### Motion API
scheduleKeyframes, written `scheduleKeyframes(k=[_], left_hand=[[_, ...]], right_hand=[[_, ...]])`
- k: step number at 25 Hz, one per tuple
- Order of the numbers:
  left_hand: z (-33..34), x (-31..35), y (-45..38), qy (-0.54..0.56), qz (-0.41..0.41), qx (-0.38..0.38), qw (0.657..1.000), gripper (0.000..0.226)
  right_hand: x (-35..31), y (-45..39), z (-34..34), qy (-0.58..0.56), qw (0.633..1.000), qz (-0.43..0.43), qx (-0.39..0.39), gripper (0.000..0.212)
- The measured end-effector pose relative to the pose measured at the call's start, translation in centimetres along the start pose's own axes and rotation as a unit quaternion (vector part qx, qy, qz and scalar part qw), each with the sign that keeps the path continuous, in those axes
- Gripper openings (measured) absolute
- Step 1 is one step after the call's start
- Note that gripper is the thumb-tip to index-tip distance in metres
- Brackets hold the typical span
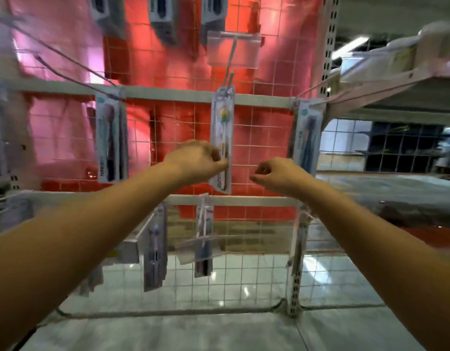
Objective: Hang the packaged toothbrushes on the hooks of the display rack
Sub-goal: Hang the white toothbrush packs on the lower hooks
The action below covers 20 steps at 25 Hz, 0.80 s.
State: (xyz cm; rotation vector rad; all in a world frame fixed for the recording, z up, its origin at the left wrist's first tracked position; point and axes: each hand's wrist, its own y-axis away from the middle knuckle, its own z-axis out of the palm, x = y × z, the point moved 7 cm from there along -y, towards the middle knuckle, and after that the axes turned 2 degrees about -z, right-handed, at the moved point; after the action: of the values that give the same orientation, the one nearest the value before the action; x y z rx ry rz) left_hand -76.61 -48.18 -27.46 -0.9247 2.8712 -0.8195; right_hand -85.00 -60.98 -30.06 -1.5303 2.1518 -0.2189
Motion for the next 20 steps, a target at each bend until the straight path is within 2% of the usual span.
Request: scheduleKeyframes(k=[3,5,8,13,15,17,20], left_hand=[[0.1,-2.6,-1.7,0.025,-0.076,0.041,0.996,0.041],[0.0,-3.6,-2.9,0.049,-0.081,0.070,0.993,0.043],[0.9,-4.4,-4.0,0.069,-0.072,0.068,0.993,0.042],[2.7,-5.5,-6.5,0.147,-0.074,0.068,0.984,0.035],[3.2,-6.2,-7.7,0.201,-0.073,0.069,0.974,0.033],[3.8,-7.2,-8.6,0.294,-0.082,0.062,0.950,0.031],[4.8,-8.0,-9.4,0.396,-0.053,0.014,0.917,0.018]], right_hand=[[-0.8,-3.1,0.9,-0.063,0.996,0.004,0.056,0.025],[-1.4,-5.1,1.3,-0.083,0.991,0.019,0.104,0.027],[-1.8,-7.1,2.5,-0.109,0.987,0.036,0.115,0.030],[-0.6,-9.3,3.7,-0.252,0.952,0.047,0.167,0.059],[-0.4,-9.8,4.3,-0.332,0.930,0.061,0.147,0.059],[-0.9,-10.1,5.0,-0.425,0.899,0.052,0.090,0.051],[-2.4,-10.4,5.6,-0.458,0.888,-0.007,0.033,0.039]])
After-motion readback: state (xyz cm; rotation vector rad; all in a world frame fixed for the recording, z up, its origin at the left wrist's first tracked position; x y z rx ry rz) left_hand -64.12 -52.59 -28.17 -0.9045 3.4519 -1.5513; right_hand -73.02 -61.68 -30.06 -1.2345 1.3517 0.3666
